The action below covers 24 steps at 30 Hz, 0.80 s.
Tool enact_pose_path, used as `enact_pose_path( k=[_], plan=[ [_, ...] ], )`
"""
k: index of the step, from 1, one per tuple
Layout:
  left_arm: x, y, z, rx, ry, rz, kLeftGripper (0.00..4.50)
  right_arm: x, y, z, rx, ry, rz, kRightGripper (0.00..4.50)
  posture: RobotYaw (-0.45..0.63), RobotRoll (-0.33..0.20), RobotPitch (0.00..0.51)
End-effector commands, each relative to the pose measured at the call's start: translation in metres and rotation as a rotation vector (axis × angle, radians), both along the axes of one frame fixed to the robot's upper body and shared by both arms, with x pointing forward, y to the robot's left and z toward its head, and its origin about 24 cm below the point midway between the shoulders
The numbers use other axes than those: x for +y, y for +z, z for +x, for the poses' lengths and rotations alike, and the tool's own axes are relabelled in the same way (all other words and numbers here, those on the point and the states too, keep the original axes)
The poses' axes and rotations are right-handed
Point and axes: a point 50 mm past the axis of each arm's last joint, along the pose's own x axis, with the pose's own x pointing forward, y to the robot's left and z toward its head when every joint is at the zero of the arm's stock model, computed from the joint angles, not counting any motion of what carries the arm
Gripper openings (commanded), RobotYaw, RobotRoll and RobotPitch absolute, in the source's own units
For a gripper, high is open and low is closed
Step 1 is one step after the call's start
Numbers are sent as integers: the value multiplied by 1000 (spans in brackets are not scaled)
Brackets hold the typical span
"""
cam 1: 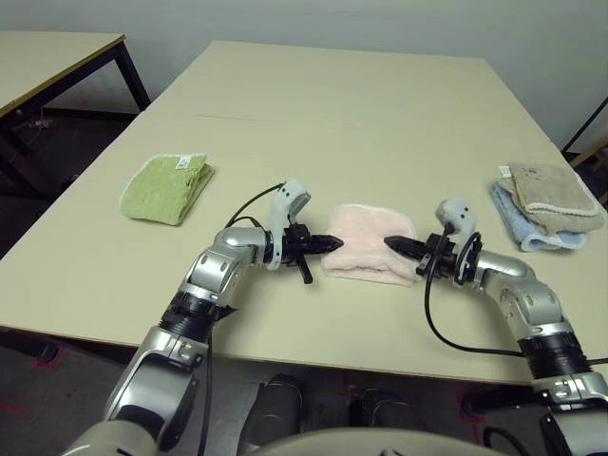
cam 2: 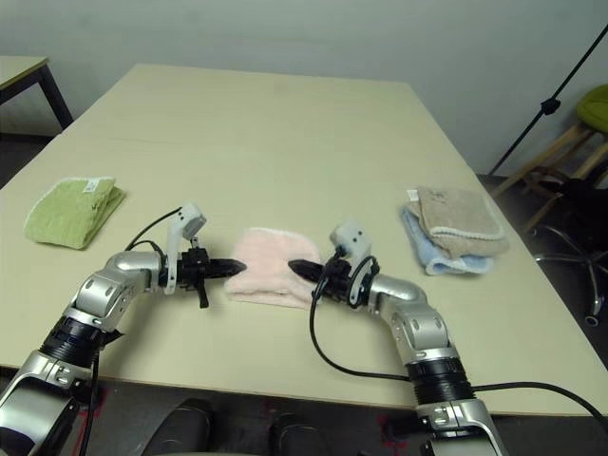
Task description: Fold the towel and set it aside.
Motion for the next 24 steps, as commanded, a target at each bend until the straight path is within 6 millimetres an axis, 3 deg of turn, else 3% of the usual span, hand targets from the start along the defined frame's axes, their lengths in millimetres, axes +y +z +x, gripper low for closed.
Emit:
enact_pose_path(
  k=[1, 9, 15, 19, 24],
  plan=[
    [-4, 10, 7, -31, 8, -13, 0, 2, 11, 5, -42, -13, 32, 15, 103, 0, 47],
    [-15, -10, 21, -38, 43, 58, 0, 12, 1, 10, -49, -42, 19, 15, 94, 0, 42],
    [-23, -47, 25, -32, 169, 134, 0, 8, -35, 9, 29, -128, 2, 15, 92, 0, 47],
    [-27, -56, 19, -11, 153, 139, 0, 5, -58, 7, 71, -165, -50, 15, 99, 0, 48],
    [-26, -61, 13, 4, 146, 142, 0, 6, -66, 7, 79, -171, -57, 15, 105, 0, 49]
  ],
)
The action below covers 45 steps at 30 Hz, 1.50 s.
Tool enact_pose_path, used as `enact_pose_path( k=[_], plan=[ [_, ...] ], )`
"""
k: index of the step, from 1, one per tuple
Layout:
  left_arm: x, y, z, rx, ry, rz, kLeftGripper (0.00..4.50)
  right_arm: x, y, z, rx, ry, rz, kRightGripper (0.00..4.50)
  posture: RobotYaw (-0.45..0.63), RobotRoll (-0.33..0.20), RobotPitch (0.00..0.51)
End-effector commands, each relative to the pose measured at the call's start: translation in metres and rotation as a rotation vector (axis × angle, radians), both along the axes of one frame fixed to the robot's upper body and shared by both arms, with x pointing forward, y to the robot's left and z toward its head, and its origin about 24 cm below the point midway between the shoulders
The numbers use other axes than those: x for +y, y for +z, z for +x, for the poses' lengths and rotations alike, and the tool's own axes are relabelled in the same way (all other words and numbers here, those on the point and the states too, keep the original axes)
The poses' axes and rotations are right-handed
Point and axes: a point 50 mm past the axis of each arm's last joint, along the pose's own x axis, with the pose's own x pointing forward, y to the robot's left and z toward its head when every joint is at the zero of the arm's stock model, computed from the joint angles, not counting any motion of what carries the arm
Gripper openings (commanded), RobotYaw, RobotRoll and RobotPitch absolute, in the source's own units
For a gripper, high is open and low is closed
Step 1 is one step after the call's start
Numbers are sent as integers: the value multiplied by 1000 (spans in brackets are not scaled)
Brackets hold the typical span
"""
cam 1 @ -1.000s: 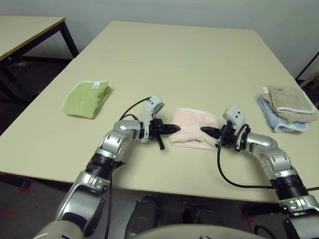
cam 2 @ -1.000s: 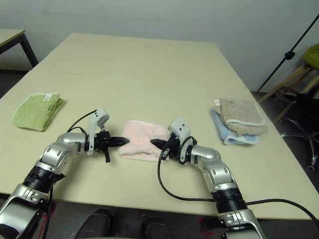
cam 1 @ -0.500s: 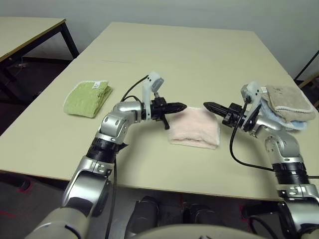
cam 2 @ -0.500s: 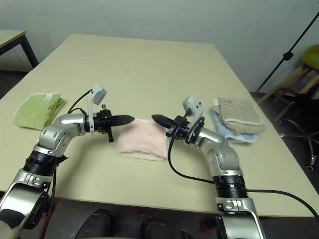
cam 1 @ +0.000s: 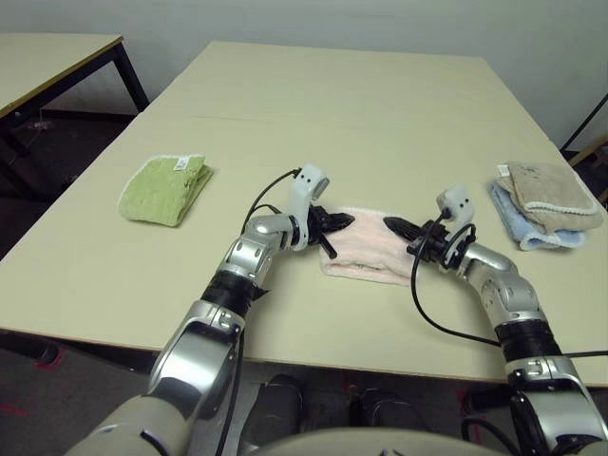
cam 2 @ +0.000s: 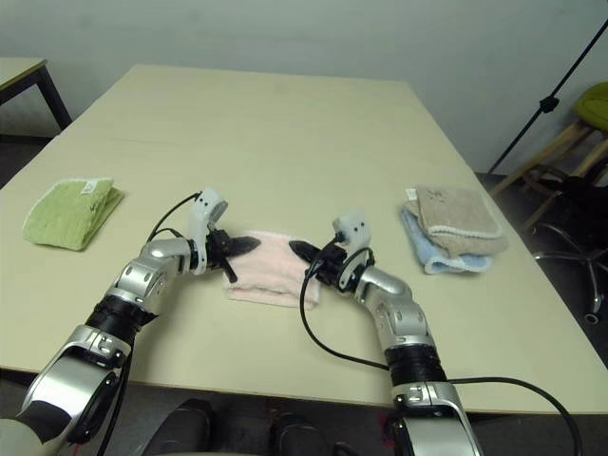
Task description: Fold the towel and set it aside.
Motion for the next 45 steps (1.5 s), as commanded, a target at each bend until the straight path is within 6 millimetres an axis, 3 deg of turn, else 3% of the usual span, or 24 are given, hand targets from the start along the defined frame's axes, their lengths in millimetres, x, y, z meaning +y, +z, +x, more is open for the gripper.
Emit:
enact_pose_path(
  k=[1, 5, 8, 12, 18, 25, 29, 36, 45],
  plan=[
    [0, -4, -4, 17, -13, 16, 0, -1, -9, -2, 28, -5, -22, 15, 105, 0, 50],
    [8, 12, -4, 89, 46, -59, 0, -3, 1, 1, -29, 14, -18, 15, 104, 0, 52],
    [20, 28, -2, 132, 112, -139, 891, -7, 16, 4, -43, 11, 98, 611, 102, 0, 52],
    [43, 40, -3, 224, 175, -183, 2331, -15, 25, 2, -33, 38, 72, 2111, 102, 0, 47],
    [78, 35, -11, 491, 235, -144, 4440, -21, 38, -11, -88, 200, 58, 4303, 106, 0, 39],
    [75, 27, -15, 740, 202, -172, 4495, -47, 63, -13, -163, 251, -6, 4454, 99, 0, 36],
    [54, 31, -9, 843, 154, -250, 4495, -63, 73, -25, -144, 343, -75, 4454, 82, 0, 35],
    [31, 22, 3, 944, 169, -271, 4495, -84, 78, -33, -131, 333, -147, 4454, 45, 0, 39],
    [8, 6, 0, 1019, 144, -267, 4495, -91, 62, -47, -117, 338, -164, 4454, 20, 0, 44]
  ],
)
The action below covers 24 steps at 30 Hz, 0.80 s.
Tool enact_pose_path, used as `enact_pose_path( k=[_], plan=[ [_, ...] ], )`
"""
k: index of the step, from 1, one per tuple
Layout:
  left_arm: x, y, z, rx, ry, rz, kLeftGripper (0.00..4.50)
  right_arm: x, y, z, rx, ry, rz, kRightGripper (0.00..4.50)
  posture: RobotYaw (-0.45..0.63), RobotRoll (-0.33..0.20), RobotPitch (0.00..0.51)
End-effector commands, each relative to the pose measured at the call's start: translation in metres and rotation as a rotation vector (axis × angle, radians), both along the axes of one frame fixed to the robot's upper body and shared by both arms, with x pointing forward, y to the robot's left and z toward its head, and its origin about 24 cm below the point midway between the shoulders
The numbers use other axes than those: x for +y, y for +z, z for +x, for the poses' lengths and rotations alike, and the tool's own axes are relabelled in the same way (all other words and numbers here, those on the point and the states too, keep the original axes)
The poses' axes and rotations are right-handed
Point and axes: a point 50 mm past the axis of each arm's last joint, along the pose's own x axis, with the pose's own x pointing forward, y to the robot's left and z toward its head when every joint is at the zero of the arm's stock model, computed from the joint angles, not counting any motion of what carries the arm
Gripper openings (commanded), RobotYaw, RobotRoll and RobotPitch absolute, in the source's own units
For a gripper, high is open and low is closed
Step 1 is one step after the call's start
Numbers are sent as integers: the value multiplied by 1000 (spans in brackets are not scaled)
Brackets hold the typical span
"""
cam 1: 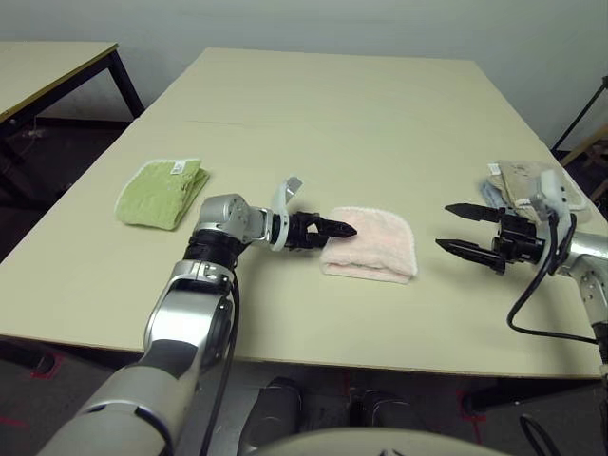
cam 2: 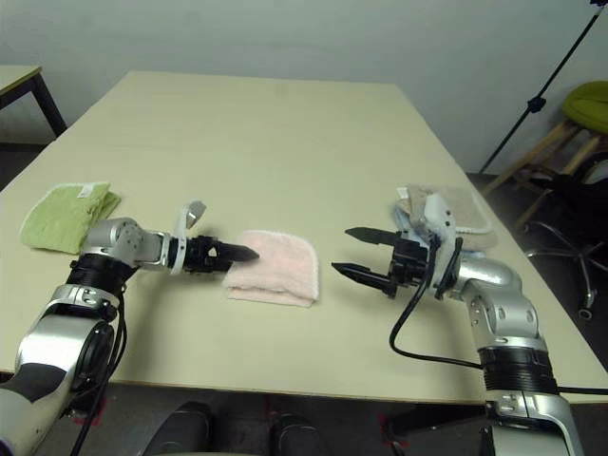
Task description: Fold the towel and set it aside.
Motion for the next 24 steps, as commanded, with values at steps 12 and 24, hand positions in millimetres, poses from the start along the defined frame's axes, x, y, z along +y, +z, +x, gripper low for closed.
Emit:
enact_pose_path(
  k=[12, 24],
  plan=[
    [-16, -13, -8, 76, -40, 16, 2476, -10, -2, -12, 32, 42, -44, 4500, 21, 0, 50],
    [-18, -5, -3, 63, 2, -55, 25, -4, -5, -9, 31, 34, -35, 4500, 26, 0, 51]
  ],
)
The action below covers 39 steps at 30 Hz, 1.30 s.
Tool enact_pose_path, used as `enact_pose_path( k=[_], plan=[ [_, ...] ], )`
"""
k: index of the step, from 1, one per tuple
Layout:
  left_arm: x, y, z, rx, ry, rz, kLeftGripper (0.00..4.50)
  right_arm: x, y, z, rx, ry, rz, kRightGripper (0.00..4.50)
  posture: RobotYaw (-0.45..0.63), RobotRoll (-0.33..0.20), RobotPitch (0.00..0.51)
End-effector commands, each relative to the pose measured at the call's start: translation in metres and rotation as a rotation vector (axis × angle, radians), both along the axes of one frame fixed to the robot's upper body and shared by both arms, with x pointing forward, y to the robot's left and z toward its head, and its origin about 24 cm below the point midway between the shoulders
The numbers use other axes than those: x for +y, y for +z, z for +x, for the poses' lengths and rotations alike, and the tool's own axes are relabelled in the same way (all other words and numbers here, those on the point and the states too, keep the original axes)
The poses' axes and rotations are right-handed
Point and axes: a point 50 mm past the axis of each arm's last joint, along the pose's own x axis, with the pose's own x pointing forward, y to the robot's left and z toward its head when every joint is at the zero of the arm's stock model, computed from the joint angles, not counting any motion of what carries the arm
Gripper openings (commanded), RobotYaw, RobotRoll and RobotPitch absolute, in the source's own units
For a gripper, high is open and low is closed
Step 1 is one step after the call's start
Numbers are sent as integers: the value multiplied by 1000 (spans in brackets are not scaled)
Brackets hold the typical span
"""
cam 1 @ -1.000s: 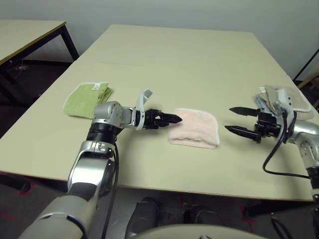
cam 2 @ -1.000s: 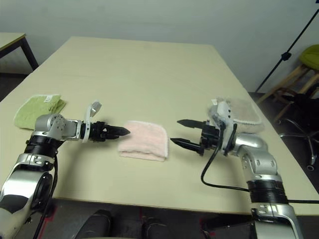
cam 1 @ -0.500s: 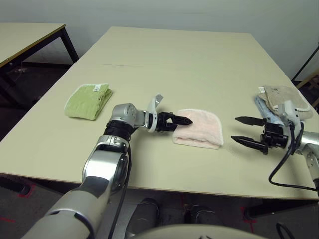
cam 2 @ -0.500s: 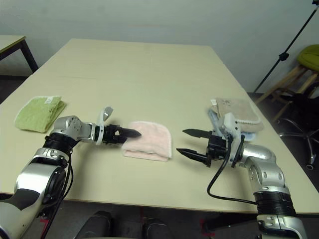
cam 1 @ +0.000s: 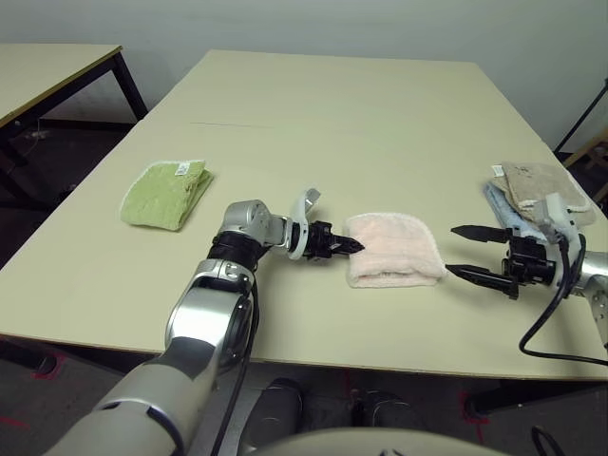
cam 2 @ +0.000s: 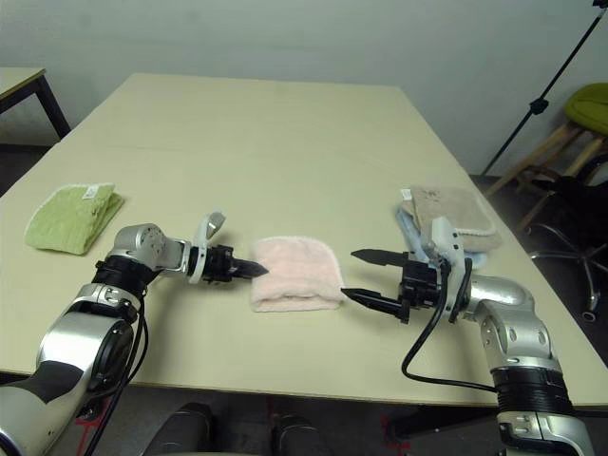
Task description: Fold the towel and set it aside.
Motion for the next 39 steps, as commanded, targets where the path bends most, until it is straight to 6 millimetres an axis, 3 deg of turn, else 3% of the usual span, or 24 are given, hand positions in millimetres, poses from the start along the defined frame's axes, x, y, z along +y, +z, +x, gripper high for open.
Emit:
enact_pose_path(
  k=[1, 7, 12, 16, 21, 27, 32, 39],
  plan=[
    [-1, 3, 2, 3, 28, -31, 25, 3, 0, 1, -3, 2, -2, 4500, 24, 0, 52],
    [11, 18, 10, -21, 118, -142, 25, 4, -1, 0, -3, -10, -3, 4500, 29, 0, 54],
    [44, 36, 21, -93, 281, -211, 25, 5, 0, 3, 2, -11, -4, 4500, 55, 0, 54],
    [79, 60, 31, -191, 431, -275, 25, 8, 1, 7, 4, 1, -6, 4500, 80, 0, 52],
    [137, 101, 42, -383, 664, -326, 25, 12, 3, 14, 2, 19, -5, 4500, 104, 0, 47],
    [209, 135, 36, -591, 935, -311, 25, 17, 4, 17, 1, 38, -1, 4500, 114, 0, 48],
    [252, 126, 22, -621, 1144, -210, 25, 19, 5, 17, 3, 46, -1, 4500, 116, 0, 54],
    [261, 76, -2, -585, 1257, -115, 25, 22, 5, 15, 7, 57, -1, 4500, 126, 0, 55]
  ],
)
